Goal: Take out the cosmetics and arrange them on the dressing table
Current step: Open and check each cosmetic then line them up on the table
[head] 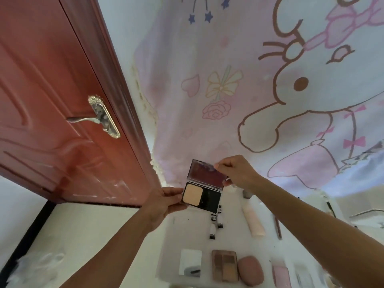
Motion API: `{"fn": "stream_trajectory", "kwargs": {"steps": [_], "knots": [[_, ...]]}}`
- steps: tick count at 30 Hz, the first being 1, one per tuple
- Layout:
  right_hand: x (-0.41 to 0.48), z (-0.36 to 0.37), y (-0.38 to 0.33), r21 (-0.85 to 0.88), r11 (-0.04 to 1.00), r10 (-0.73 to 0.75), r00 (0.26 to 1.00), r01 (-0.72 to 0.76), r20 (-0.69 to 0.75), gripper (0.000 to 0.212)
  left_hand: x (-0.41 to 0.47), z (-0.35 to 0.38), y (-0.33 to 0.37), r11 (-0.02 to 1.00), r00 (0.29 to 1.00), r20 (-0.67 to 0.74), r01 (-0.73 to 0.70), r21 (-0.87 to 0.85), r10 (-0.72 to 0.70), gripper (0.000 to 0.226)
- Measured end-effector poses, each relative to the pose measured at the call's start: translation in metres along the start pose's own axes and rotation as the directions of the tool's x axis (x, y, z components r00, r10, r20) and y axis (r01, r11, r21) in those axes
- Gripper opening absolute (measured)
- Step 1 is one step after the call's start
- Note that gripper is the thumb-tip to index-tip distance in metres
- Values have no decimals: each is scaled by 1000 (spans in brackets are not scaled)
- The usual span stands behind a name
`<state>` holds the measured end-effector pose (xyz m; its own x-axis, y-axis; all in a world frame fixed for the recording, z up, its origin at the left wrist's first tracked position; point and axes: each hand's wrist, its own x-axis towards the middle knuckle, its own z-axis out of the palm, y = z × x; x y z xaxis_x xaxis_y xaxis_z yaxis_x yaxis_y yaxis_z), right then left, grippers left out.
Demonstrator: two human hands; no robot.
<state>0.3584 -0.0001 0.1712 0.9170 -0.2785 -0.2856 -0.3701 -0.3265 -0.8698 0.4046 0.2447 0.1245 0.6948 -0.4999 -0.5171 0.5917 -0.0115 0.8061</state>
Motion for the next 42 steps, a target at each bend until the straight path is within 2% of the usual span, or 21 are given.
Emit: {"fn": "stream_trajectory", "kwargs": {"steps": [4, 10, 15, 22, 39, 42], "knots": [[15, 43, 39, -84, 996, 26, 999, -23, 40, 14, 10, -20, -48, 995, 986, -136, 95, -13, -96, 26], [27, 88, 87, -233, 973, 23, 991, 8, 132, 11, 22, -37, -103, 973, 928, -297, 231, -14, -224, 23], [39, 110, 119, -321, 947, 50, 983, 9, 174, 19, 35, -35, -126, 937, 853, -441, 343, 67, -280, 13], [46, 132, 142, -304, 953, 48, 986, 2, 157, 19, 57, -40, -145, 902, 768, -587, 408, 139, -257, 9], [59, 139, 150, -226, 971, 86, 996, -80, 20, 18, 69, -37, -147, 909, 803, -551, 378, 175, -228, 27], [66, 137, 151, -253, 963, 107, 994, -96, 33, 17, 71, -39, -148, 910, 810, -540, 376, 175, -230, 23]]}}
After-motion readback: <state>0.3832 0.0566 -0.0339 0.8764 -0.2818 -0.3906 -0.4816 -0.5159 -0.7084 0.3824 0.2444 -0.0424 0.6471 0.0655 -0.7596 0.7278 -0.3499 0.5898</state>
